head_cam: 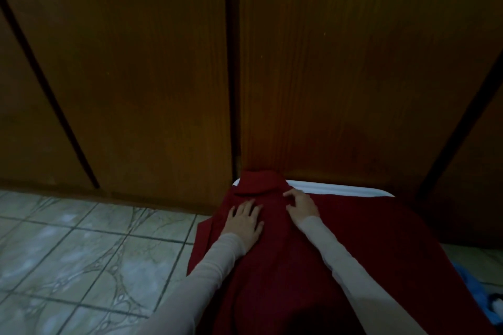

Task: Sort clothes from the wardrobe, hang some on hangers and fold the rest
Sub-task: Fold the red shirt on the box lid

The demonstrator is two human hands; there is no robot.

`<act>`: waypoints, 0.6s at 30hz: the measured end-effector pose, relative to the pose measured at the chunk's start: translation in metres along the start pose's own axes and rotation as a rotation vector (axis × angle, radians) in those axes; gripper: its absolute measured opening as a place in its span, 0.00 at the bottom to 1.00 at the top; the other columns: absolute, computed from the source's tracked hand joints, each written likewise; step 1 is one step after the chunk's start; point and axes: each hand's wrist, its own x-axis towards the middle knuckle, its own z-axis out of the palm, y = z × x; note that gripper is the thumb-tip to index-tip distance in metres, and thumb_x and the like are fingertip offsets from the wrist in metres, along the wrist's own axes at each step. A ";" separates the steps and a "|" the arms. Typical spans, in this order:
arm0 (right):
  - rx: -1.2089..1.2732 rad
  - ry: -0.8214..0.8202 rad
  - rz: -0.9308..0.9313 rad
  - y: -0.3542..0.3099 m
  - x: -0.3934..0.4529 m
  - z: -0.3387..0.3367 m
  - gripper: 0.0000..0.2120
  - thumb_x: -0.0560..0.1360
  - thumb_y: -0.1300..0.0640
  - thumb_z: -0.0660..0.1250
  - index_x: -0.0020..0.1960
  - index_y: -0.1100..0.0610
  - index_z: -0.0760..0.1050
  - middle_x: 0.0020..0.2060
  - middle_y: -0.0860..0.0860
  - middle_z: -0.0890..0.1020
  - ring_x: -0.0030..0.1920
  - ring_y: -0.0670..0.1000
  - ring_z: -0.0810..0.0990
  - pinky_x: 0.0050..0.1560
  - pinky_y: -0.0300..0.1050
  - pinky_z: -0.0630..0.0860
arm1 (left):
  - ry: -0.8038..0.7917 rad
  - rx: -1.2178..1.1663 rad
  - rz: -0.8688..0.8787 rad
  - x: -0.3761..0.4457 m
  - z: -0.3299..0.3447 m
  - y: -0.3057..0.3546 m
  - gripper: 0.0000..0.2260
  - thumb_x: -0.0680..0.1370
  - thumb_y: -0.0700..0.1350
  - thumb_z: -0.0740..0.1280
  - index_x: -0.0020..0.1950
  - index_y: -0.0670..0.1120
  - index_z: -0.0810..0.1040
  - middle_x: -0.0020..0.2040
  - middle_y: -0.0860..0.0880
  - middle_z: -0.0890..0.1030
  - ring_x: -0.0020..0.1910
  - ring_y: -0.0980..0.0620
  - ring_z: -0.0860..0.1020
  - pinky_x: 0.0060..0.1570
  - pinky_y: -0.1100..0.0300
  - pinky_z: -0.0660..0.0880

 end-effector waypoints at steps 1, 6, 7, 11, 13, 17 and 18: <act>-0.057 0.024 -0.008 0.000 0.003 -0.003 0.15 0.77 0.60 0.62 0.63 0.52 0.71 0.69 0.51 0.68 0.70 0.51 0.64 0.70 0.54 0.62 | -0.013 0.013 0.006 0.000 0.000 -0.001 0.23 0.83 0.52 0.49 0.77 0.49 0.51 0.77 0.49 0.50 0.76 0.50 0.49 0.73 0.51 0.44; -0.050 -0.009 0.156 -0.011 0.021 -0.014 0.21 0.78 0.46 0.59 0.66 0.55 0.64 0.61 0.54 0.76 0.65 0.56 0.71 0.67 0.53 0.58 | -0.082 -0.022 0.009 0.000 0.001 -0.001 0.23 0.83 0.52 0.47 0.77 0.49 0.48 0.77 0.48 0.48 0.76 0.50 0.47 0.73 0.52 0.41; -0.084 -0.035 0.191 -0.013 0.026 -0.017 0.22 0.78 0.43 0.59 0.66 0.55 0.66 0.61 0.53 0.76 0.65 0.56 0.71 0.68 0.54 0.56 | -0.105 -0.040 0.009 0.002 0.001 -0.001 0.23 0.83 0.52 0.47 0.77 0.49 0.47 0.77 0.48 0.47 0.76 0.50 0.46 0.73 0.52 0.40; 0.123 -0.229 0.264 -0.021 0.041 -0.019 0.24 0.76 0.45 0.63 0.68 0.55 0.67 0.64 0.53 0.74 0.66 0.57 0.70 0.71 0.54 0.57 | -0.164 -0.057 0.001 0.006 0.001 0.000 0.24 0.83 0.52 0.46 0.77 0.50 0.44 0.78 0.49 0.42 0.76 0.51 0.41 0.73 0.52 0.37; 0.345 -0.289 0.232 -0.025 0.043 -0.019 0.24 0.78 0.55 0.63 0.71 0.60 0.63 0.67 0.58 0.71 0.65 0.58 0.72 0.65 0.47 0.67 | -0.181 -0.058 0.000 0.006 0.002 -0.001 0.24 0.83 0.52 0.46 0.77 0.50 0.43 0.77 0.49 0.41 0.76 0.52 0.39 0.72 0.51 0.36; 0.480 -0.217 0.178 -0.028 0.052 -0.024 0.22 0.74 0.65 0.67 0.67 0.59 0.66 0.65 0.59 0.70 0.63 0.58 0.72 0.52 0.42 0.70 | -0.209 -0.065 0.008 0.008 0.001 -0.002 0.24 0.83 0.52 0.47 0.77 0.50 0.43 0.77 0.49 0.40 0.76 0.52 0.38 0.72 0.51 0.35; 0.551 -0.121 0.159 -0.027 0.055 -0.025 0.19 0.72 0.69 0.66 0.61 0.57 0.70 0.62 0.59 0.72 0.61 0.58 0.73 0.49 0.41 0.71 | -0.211 -0.069 0.006 0.008 0.001 -0.002 0.24 0.83 0.52 0.47 0.77 0.50 0.43 0.77 0.49 0.40 0.76 0.52 0.38 0.72 0.51 0.35</act>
